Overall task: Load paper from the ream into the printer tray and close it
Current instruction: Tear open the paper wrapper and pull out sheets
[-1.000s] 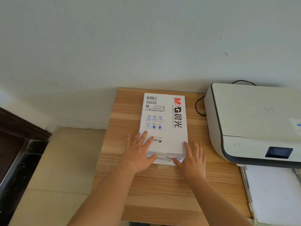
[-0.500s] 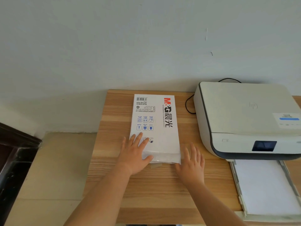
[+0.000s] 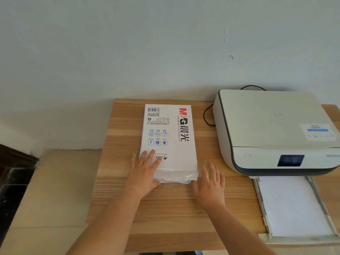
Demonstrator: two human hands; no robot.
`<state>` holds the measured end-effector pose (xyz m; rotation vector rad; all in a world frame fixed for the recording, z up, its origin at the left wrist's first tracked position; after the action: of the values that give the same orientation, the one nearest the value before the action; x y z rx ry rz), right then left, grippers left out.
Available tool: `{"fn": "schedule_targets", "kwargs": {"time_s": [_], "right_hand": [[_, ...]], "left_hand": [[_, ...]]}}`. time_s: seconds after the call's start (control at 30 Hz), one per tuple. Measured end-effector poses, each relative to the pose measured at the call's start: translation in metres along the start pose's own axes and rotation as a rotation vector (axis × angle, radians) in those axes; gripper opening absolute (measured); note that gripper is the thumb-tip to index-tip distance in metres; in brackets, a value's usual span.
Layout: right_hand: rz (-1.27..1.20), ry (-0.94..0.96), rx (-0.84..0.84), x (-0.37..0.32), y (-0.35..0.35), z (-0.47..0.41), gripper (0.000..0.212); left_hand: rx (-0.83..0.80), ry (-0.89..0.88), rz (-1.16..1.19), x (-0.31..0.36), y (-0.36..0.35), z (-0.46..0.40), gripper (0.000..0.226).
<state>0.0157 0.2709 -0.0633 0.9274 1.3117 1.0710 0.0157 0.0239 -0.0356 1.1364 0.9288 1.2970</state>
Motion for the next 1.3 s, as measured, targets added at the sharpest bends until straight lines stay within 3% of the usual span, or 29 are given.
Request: {"fn": "schedule_targets", "kwargs": {"time_s": [0.3,0.47,0.7,0.9,1.03,1.2,1.3], "right_hand": [[-0.041,0.006,-0.004,-0.007,0.009,-0.002,0.062],[-0.082,0.125,-0.025,-0.029,0.013,-0.012,0.064],[-0.012,0.316,-0.073,-0.066,0.019,-0.034,0.079],[0.051,0.282,-0.08,-0.071,0.018,-0.04,0.099],[0.042,0.29,0.004,-0.071,0.018,-0.04,0.086],[-0.062,0.287,0.101,-0.074,0.026,-0.053,0.045],[-0.132,0.288,0.15,-0.071,0.026,-0.062,0.027]], "left_hand": [[0.208,-0.154,-0.004,-0.003,0.016,-0.006,0.06],[0.289,-0.167,0.063,-0.004,0.033,-0.017,0.037],[0.249,-0.138,0.05,0.005,0.054,-0.038,0.034],[0.167,-0.122,0.04,0.012,0.071,-0.059,0.034],[0.162,-0.106,0.044,0.012,0.076,-0.068,0.032],[0.167,-0.092,0.156,0.009,0.075,-0.069,0.027],[0.203,-0.06,0.316,0.003,0.072,-0.059,0.046]]}}
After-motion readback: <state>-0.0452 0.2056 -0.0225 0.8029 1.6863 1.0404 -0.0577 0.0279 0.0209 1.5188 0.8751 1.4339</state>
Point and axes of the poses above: each hand's wrist, its own z-axis away from the middle knuckle, its own y-axis out of the back of the hand, x = y × z, the point moved 1 cm from there along -z, towards the middle knuckle, and after that the axes turned 4 degrees about x, right-handed, at the moved point
